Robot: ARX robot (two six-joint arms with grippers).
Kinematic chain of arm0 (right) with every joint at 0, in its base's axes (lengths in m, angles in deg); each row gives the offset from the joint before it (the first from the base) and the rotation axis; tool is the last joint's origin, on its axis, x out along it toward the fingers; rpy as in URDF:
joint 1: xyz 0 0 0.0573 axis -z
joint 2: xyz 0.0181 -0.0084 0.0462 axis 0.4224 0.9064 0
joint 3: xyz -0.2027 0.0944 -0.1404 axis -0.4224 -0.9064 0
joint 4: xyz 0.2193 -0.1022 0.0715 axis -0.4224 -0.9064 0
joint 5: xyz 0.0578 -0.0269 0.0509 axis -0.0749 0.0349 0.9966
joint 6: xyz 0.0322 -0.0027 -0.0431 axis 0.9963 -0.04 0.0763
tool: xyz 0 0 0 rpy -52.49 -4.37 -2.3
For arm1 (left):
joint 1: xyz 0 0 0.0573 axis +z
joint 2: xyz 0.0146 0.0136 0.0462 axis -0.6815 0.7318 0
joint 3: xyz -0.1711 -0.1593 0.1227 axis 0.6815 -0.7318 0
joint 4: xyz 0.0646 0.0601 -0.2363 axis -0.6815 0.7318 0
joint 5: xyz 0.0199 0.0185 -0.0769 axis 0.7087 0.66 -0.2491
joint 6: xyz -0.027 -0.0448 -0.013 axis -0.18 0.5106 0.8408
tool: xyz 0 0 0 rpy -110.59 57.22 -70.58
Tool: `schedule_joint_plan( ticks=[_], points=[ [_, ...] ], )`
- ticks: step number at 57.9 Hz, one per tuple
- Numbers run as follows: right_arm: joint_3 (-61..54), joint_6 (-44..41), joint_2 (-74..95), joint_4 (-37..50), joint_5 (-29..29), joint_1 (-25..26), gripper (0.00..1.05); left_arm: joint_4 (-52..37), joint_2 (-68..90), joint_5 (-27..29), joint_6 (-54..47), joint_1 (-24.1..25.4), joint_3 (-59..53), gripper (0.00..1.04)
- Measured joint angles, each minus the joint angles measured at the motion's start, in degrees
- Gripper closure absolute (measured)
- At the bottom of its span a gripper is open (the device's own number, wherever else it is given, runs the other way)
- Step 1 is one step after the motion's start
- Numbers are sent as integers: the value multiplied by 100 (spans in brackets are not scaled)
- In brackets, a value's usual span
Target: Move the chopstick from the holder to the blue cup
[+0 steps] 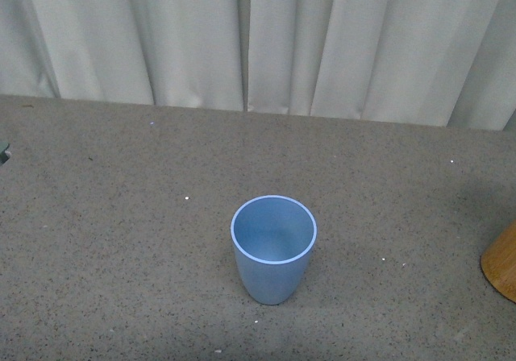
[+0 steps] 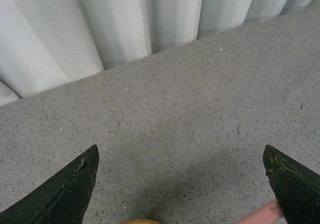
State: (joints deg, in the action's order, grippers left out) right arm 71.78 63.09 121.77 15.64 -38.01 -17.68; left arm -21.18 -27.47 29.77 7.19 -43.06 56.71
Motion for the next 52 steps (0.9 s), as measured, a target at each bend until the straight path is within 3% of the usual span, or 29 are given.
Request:
schedule_joint_plan(
  ticks=[52],
  points=[
    [140, 55, -210, -337, 181, -31, 10, 0, 0, 0, 0, 0, -2, 7]
  ],
)
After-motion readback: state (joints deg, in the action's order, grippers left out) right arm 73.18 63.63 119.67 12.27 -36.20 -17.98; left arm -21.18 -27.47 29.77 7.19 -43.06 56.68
